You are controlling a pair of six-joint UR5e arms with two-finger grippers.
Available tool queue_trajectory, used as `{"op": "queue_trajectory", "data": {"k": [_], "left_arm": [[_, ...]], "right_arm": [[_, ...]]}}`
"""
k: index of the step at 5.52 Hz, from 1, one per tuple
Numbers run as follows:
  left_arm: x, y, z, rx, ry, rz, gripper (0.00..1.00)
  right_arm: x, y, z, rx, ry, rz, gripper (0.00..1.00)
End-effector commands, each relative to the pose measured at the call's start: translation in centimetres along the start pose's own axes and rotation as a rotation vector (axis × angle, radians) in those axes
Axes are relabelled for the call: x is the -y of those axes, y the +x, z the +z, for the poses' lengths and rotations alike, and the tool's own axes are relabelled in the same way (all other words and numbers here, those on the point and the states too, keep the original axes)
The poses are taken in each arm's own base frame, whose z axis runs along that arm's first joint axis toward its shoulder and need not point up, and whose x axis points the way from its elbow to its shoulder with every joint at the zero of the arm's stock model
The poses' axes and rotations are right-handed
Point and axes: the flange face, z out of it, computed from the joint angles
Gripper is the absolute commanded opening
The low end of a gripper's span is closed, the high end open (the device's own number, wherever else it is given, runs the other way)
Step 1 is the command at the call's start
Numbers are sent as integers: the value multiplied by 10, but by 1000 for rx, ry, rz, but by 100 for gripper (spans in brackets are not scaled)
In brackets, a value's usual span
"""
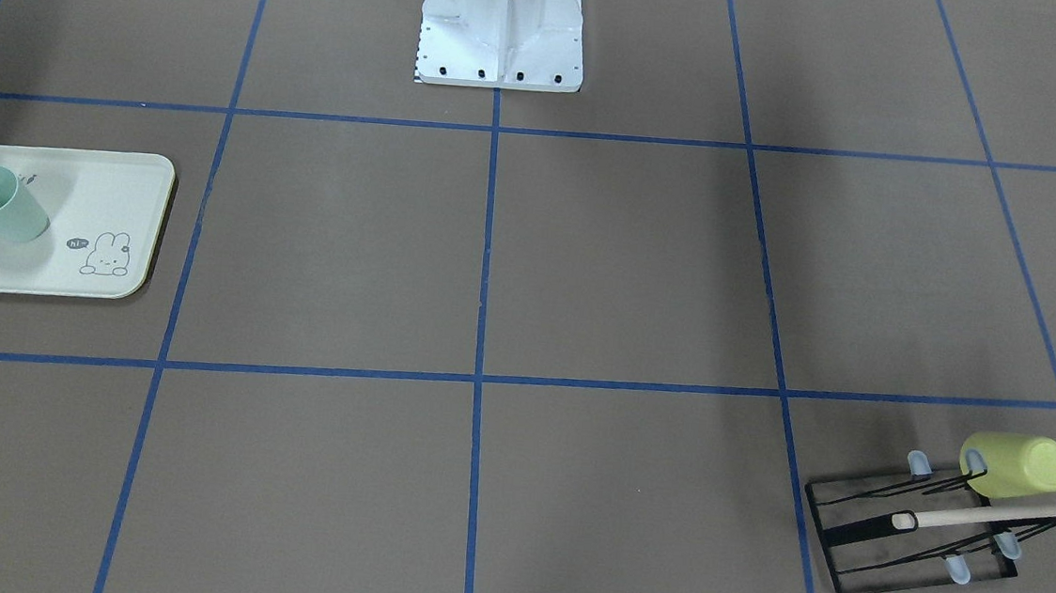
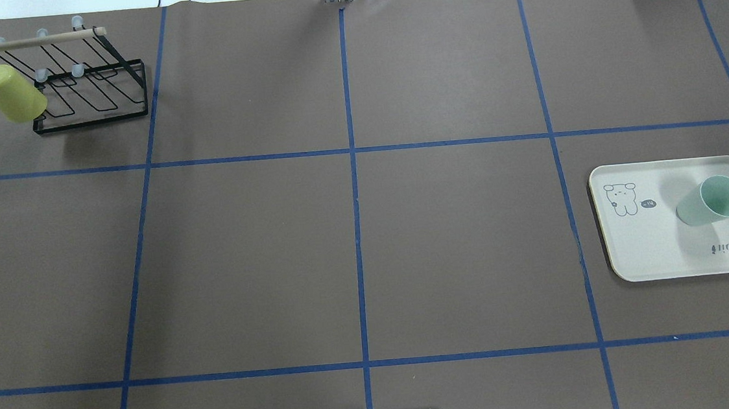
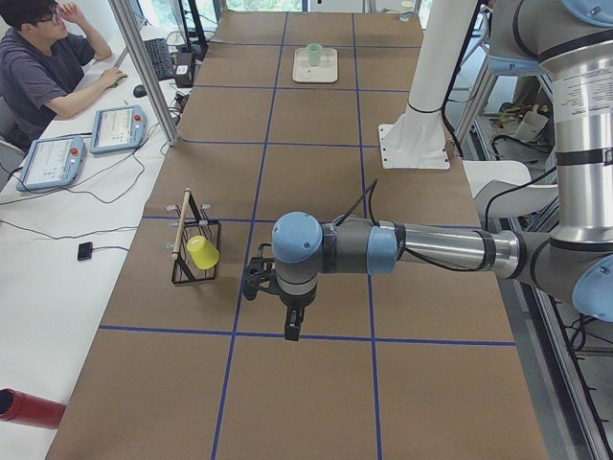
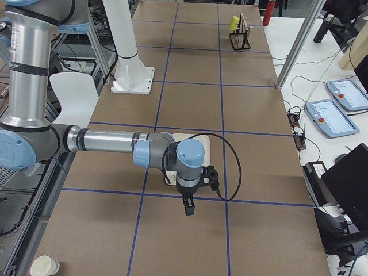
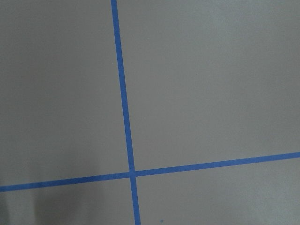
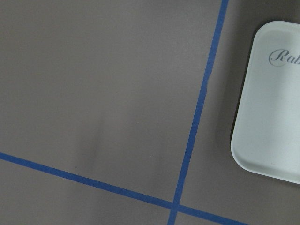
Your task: Left arm grabs green cup and hands to right arm on tray
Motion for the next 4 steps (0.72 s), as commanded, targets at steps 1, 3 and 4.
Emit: {"op": "queue_trajectory", "data": {"k": [1, 3, 4], "left_arm": [[-4, 7, -7, 3, 12, 18, 100], [-5, 6, -5, 5, 8, 16, 100], [-6, 5, -6, 7, 8, 15, 100]], "right_arm": [[11, -4, -9, -3, 19, 38, 100], [11, -5, -9, 1, 21, 37, 100], [11, -5, -9, 3, 22, 37, 100]]}}
